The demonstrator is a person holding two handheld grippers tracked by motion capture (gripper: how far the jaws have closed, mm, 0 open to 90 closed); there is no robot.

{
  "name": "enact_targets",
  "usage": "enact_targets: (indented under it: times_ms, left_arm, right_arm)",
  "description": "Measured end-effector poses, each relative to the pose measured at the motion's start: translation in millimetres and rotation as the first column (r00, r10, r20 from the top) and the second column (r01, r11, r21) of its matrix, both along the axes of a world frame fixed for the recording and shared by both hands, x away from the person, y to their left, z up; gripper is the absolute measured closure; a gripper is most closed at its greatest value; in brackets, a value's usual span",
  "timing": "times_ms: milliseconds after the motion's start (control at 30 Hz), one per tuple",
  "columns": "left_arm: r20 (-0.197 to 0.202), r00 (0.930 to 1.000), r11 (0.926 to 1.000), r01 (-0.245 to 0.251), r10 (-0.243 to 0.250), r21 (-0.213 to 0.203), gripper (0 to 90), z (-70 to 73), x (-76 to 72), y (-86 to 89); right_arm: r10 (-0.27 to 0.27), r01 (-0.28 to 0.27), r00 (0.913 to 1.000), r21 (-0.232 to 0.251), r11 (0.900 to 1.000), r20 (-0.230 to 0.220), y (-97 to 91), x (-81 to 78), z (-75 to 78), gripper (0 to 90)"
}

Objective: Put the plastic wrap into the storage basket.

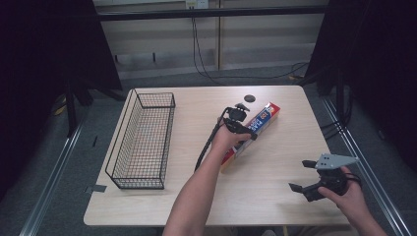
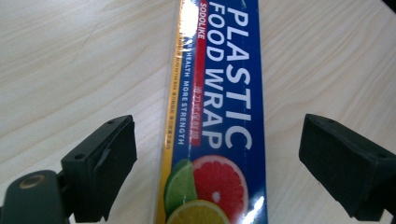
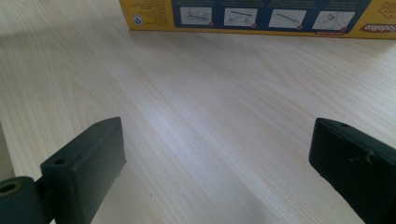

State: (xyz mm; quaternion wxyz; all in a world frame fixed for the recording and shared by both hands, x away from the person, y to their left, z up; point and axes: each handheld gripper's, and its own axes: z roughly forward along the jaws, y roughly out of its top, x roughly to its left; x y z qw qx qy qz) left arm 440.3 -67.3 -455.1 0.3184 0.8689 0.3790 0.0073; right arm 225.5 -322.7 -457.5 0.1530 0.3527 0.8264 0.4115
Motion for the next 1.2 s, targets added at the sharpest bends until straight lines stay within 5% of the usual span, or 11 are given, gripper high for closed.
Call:
enact_targets:
  times_ms: [567,867,1033,1200]
  left_arm:
    - [-0.007,0.9999,0.9998,-0.013,0.013,0.015,17.5,-8.9,5.0,-9.1]
    - [-0.006,1.0000,0.9984,0.001,-0.001,0.056,24.5,-11.6,5.4,-16.1]
    - [0.012,0.9998,0.9932,0.015,-0.016,0.116,37.6,-10.6,4.6,-16.1]
    - [0.016,0.9999,0.9883,-0.008,0.006,0.152,39.5,-6.7,-0.5,-16.5]
  right_arm:
    - [-0.007,0.007,1.0000,0.019,0.9998,0.000,-2.9,0.2,1.5,3.5]
    - [-0.009,0.009,0.9999,0.019,0.9998,0.004,-3.7,0.2,1.9,3.5]
    - [-0.007,0.007,1.0000,0.020,0.9998,0.003,-3.6,-0.1,2.0,3.5]
    - [-0.007,0.007,1.0000,0.017,0.9998,0.003,-2.8,-0.3,1.7,3.5]
